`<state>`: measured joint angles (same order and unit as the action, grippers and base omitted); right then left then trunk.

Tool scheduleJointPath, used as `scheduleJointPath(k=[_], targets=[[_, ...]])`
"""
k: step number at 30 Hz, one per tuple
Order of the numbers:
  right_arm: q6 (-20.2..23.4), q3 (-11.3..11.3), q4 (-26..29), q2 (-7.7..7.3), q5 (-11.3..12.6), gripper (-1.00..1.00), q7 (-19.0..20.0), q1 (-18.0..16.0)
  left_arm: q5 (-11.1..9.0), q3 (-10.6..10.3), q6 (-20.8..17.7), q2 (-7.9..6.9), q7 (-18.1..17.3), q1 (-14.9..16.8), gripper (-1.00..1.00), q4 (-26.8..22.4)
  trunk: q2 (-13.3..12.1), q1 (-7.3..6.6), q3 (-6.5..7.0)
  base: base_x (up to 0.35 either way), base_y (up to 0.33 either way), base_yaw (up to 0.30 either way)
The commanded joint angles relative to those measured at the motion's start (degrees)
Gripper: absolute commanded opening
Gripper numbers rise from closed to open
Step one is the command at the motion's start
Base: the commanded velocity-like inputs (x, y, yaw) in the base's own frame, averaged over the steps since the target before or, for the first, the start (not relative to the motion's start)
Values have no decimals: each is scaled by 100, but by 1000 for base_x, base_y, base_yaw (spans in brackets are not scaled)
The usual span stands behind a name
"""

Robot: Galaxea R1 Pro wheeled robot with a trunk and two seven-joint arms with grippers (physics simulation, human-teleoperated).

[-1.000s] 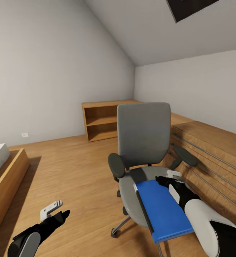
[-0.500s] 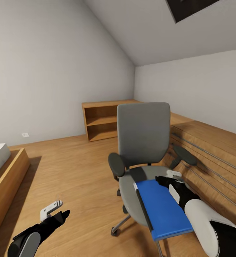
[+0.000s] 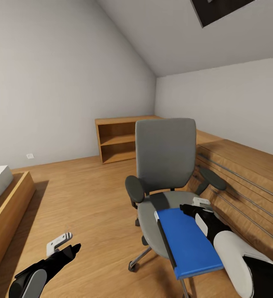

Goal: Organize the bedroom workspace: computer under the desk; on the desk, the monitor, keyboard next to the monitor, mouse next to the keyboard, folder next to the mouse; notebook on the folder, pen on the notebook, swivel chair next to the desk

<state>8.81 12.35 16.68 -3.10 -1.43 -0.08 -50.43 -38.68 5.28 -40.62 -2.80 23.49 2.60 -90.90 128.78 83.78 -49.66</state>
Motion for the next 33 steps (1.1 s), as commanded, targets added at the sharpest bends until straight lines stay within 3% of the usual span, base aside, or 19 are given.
scheduleJointPath(k=[1, 18, 27, 33], targets=[[33, 21, 11, 3, -15, 100, -1, -2, -61, -1, -16, -1, 51, 3, 100, -7, 3, -1, -6, -1, 0, 0], [103, 27, 90, 0, 25, 100, -1, -2, -86, -8, -16, 7, 61, 3, 100, 9, 3, -1, -6, 0, 0, 0], [1115, 55, 897, 155, 37, 100, -1, 10, -64, -14, -16, 8, 68, 3, 100, 109, 3, -1, -6, 0, 0, 0], [1216, 56, 1033, 214, 38, 100, -1, 16, -75, -17, -16, 13, 74, 3, 100, 123, 3, -1, -6, 0, 0, 0]])
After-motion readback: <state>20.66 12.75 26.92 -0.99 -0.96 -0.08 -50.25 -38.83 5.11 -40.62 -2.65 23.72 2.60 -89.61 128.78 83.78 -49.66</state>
